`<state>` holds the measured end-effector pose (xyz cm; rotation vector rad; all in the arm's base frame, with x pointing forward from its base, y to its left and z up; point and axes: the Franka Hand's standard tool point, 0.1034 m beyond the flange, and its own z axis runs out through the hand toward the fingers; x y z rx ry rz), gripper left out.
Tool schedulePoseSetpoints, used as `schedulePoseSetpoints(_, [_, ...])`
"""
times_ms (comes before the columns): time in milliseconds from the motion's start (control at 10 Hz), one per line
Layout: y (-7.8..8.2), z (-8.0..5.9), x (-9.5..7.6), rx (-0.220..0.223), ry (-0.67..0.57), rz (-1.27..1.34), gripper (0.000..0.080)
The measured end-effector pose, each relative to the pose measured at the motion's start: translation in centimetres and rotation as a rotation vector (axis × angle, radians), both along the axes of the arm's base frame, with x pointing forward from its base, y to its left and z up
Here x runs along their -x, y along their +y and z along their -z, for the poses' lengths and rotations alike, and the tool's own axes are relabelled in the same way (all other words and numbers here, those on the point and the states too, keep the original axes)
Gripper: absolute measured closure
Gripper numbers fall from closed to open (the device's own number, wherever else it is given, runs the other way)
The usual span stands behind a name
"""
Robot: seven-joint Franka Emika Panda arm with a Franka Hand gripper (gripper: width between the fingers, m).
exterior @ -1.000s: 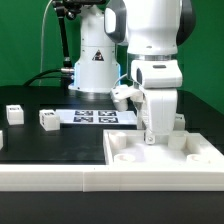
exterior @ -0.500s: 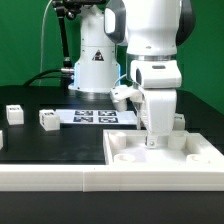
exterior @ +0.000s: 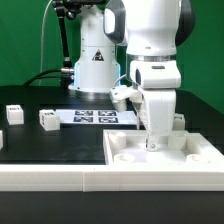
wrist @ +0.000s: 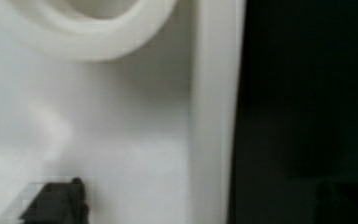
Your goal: Assemble one leg
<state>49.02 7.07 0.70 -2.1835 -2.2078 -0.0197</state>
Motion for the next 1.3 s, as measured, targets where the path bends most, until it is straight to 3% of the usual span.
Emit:
schedulePoseSetpoints(500, [1.7, -5.2, 0.9, 0.022, -0.042, 0.135, 0.0151])
schedulePoseSetpoints(1000, [1.6, -5.1, 1.3, 0.018, -0.037, 0.310, 0.0151])
schedulePoseSetpoints(1100, [1.7, -4.9, 1.6, -0.022, -0.072, 0.479, 0.0151])
schedulePoseSetpoints(1300, [2.2, -4.4, 2.7, -0.041, -0.047, 0.761, 0.0151])
